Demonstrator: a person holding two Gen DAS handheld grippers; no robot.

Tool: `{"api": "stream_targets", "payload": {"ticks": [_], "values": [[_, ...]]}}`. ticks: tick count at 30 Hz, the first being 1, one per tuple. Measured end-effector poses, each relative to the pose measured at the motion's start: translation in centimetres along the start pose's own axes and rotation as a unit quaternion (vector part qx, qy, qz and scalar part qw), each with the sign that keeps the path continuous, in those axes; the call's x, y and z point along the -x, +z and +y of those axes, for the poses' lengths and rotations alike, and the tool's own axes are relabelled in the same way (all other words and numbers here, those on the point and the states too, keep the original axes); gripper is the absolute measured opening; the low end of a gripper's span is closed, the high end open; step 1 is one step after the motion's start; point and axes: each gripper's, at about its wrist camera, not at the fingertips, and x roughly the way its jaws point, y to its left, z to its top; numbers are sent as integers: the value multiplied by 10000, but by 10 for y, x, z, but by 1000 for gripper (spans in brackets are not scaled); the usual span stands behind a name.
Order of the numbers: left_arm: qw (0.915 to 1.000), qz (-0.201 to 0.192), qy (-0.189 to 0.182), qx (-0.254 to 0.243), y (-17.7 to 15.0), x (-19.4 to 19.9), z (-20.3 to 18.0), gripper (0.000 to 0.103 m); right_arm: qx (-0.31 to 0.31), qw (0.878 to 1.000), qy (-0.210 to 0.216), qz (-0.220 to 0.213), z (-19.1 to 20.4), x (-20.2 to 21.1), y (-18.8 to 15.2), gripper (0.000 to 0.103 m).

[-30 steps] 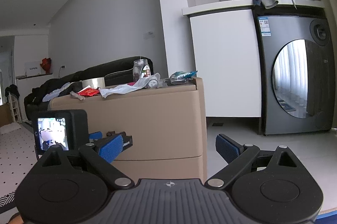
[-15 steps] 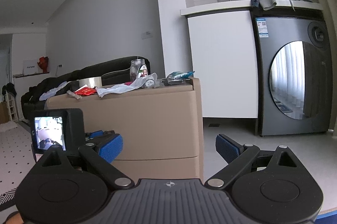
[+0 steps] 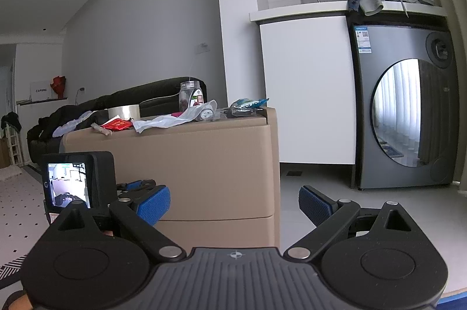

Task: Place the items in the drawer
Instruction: 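Close the left gripper around the black drawer knob, then pull the drawer knob outward with the left gripper to open the drawer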

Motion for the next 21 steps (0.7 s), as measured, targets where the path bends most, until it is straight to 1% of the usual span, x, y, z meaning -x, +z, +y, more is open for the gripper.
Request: {"api": "stream_targets", "payload": {"ticks": [21], "values": [[10000,38,-18,15,0,3,2,18,45,10000,-22,-51,1,4,2,97]]}}
